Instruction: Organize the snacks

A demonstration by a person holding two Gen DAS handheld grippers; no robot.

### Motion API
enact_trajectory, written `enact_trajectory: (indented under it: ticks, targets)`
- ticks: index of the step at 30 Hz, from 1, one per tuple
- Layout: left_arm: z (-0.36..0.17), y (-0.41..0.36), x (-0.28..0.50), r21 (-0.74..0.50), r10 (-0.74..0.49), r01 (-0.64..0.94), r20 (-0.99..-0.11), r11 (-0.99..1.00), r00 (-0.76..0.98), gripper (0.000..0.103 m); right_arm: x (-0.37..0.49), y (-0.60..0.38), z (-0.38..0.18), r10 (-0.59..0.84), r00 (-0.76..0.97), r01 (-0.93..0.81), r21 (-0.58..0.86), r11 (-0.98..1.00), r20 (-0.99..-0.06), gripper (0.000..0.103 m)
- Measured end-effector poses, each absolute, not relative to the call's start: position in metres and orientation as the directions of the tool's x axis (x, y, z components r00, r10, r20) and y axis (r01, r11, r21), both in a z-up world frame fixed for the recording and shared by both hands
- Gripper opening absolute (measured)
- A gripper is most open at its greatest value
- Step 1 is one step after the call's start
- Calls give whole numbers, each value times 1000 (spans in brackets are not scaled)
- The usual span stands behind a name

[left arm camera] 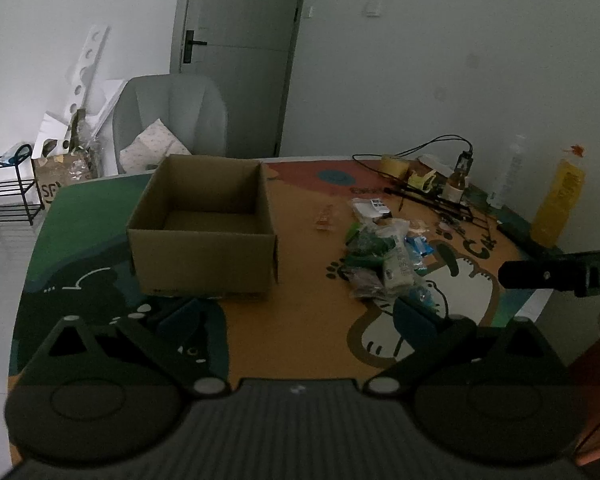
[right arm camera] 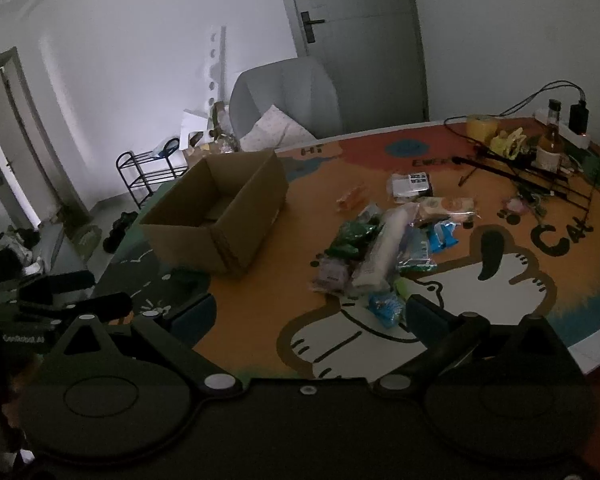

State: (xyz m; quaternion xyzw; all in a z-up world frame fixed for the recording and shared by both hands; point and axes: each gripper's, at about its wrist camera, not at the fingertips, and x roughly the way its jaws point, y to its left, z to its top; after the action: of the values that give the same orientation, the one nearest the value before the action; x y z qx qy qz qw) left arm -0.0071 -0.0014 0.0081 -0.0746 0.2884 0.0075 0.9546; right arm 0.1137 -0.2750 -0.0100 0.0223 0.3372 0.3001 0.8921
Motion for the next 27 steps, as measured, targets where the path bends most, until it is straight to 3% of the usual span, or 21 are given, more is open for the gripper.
enact_trajectory:
  ticks: [27]
  targets:
    - [14,-3,-10,-133,-23,-59,-542,989,840,103,118,-281,-13,540,600,-501,248,829,-591,103]
